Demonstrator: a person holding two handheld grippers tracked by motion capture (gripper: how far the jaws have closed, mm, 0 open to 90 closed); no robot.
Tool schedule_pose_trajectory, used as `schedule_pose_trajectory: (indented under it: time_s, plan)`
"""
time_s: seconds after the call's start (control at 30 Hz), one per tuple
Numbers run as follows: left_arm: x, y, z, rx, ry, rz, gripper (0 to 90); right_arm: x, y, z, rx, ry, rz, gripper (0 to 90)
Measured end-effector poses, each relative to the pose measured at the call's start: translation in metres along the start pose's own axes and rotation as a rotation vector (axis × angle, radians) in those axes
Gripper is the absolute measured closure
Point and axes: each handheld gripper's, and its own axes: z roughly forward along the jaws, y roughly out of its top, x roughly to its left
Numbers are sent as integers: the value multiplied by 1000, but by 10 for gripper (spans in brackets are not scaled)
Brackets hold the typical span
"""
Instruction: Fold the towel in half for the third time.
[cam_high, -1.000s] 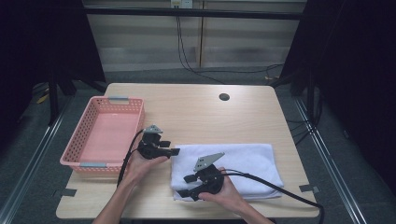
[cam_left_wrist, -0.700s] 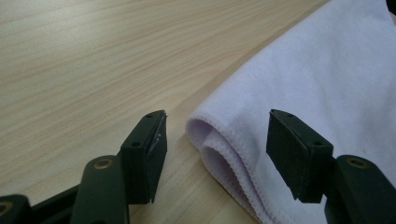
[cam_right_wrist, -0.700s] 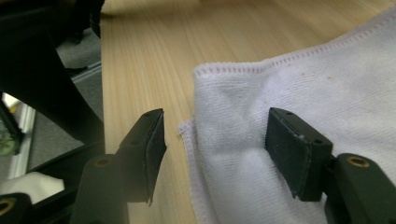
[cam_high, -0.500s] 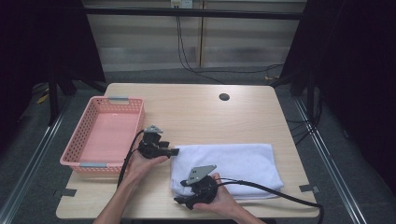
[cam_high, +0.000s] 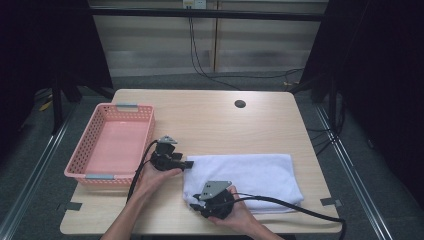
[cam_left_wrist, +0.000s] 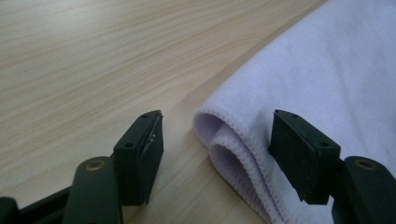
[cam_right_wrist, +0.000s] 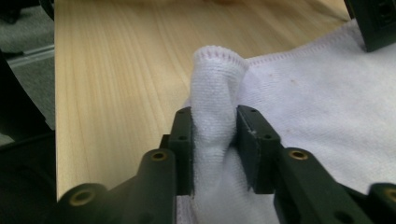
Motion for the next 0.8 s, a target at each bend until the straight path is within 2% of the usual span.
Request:
schedule_pose_trajectory:
  time_s: [0.07,0.13,0.2,0.27,0.47,0.53,0.63,0.73,0.8]
  plan:
    - [-1,0,1,3,-37,16,455,-4,1,-1,1,9,35,743]
    - [-3,-1,3,13,-54,37,542,-6,2,-2,8,22,51,772]
    - [-5,-1,3,19,-67,60,676,-8,2,-4,8,39,73,780]
    - [-6,0,2,-3,-99,48,804,-12,1,-7,-4,57,102,787]
    - [-3,4,-7,-82,-145,-30,837,-18,9,-21,-58,74,134,791]
    - [-3,9,-13,-100,-161,-44,838,-20,14,-27,-83,78,146,791]
    - [-4,16,-19,-129,-176,-44,838,-20,20,-33,-104,76,145,792]
    - [-5,22,-24,-129,-166,-26,838,-21,28,-37,-124,85,146,792]
    - [-5,25,-29,-149,-166,-23,838,-23,31,-39,-143,102,162,793]
